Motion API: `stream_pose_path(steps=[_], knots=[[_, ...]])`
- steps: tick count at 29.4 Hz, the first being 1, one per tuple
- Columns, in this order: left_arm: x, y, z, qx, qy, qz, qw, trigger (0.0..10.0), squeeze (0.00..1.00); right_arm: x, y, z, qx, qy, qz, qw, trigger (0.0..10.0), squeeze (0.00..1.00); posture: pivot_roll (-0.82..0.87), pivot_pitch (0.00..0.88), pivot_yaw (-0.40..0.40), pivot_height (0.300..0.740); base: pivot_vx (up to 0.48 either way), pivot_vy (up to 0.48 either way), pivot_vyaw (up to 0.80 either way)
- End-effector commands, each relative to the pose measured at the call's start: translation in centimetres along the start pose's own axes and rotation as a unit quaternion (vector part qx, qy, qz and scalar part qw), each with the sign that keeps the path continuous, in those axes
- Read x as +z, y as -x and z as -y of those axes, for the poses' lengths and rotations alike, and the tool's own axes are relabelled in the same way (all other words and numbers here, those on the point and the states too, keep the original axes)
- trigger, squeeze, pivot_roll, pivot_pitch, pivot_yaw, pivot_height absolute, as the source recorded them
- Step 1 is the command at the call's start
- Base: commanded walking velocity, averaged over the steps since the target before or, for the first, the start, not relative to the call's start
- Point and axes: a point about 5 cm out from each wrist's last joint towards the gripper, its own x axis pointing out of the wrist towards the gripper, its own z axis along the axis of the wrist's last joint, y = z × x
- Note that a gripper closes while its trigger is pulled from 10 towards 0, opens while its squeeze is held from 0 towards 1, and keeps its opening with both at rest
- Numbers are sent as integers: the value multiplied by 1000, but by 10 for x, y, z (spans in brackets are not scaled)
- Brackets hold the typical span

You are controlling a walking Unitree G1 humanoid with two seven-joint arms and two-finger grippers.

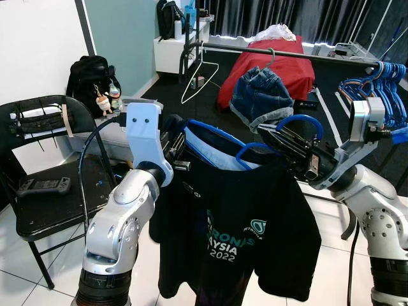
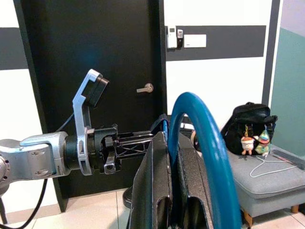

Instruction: Hang hanger

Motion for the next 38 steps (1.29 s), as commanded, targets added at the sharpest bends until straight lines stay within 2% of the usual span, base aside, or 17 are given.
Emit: stream_pose_path(steps=[1, 6, 7, 8, 9, 10, 11, 14, 19, 23, 24, 25, 28, 29, 35, 36, 38], knots=[[-6, 4, -26, 77, -27, -16, 997, 9020, 0, 12, 2, 1, 2, 18, 23, 1000, 0, 0, -42, 6, -57, 736, 0, 0, 0], [-4, 4, -24, 75, -40, -9, 996, 8784, 0, 12, 1, 0, 10, 16, 23, 1000, 0, 0, -46, 5, -57, 736, 0, 0, 0], [-2, 4, -13, 31, -21, -4, 999, 8000, 0, 12, 1, 2, 2, 19, 21, 1000, 0, 0, -45, 2, -57, 736, 0, 0, 0], [-2, 4, -13, 31, -21, -4, 999, 8000, 0, 12, 1, 2, 2, 19, 21, 1000, 0, 0, -45, 2, -57, 736, 0, 0, 0], [-1, 7, 6, -49, 3, -17, 999, 10000, 0, 12, 1, 7, -13, 22, 23, 999, 0, 0, -39, 0, -58, 736, 0, 0, 0], [-1, 13, 20, -114, 23, -31, 993, 10000, 0, 13, 0, 11, -26, 25, 26, 999, 0, 0, -39, 0, -58, 736, 0, 0, 0], [-1, 13, 20, -114, 23, -31, 993, 10000, 0, 13, 0, 11, -26, 25, 26, 999, 0, 0, -39, 0, -58, 736, 0, 0, 0], [-1, 27, 30, -182, 56, -60, 980, 10000, 0, 15, -2, 19, -49, 28, 39, 998, 0, 0, -30, 0, -62, 736, 0, 0, 0], [0, 31, 24, -189, 58, -65, 978, 10000, 0, 15, -2, 22, -56, 28, 42, 997, 0, 0, -27, 1, -64, 736, 0, 0, 0], [-1, 26, 6, -119, 32, -60, 991, 10000, 0, 16, -2, 22, -56, 27, 47, 997, 0, 0, -27, 4, -66, 736, 0, 0, 0], [-1, 26, 6, -119, 32, -60, 991, 10000, 0, 16, -2, 22, -56, 27, 47, 997, 0, 0, -27, 4, -66, 736, 0, 0, 0], [-2, 21, -2, -70, 43, -48, 995, 10000, 0, 16, -3, 19, -46, 24, 48, 997, 0, 0, -33, 8, -64, 736, 0, 0, 0], [-2, 19, -2, -60, 55, -40, 996, 10000, 0, 15, -4, 17, -42, 22, 48, 998, 0, 0, -33, 8, -64, 736, 0, 0, 0], [-2, 17, -1, -55, 72, -40, 995, 10000, 1000, 13, -6, 16, -39, 20, 48, 998, 0, 0, -36, 7, -64, 736, 0, 0, 0], [-4, 14, 3, -41, 98, -45, 993, 10000, 1000, 10, -8, 14, -36, 17, 48, 998, 0, 0, -41, 7, -62, 736, 0, 0, 0], [-5, 13, 10, -54, 124, -48, 990, 10000, 0, 10, -8, 13, -34, 15, 48, 998, 0, 0, -41, 7, -61, 736, 0, 0, 0], [-8, 11, 21, -75, 158, -53, 983, 10000, 0, 9, -10, 12, -31, 12, 48, 998, 0, 0, -42, 7, -59, 736, 0, 0, 0]])
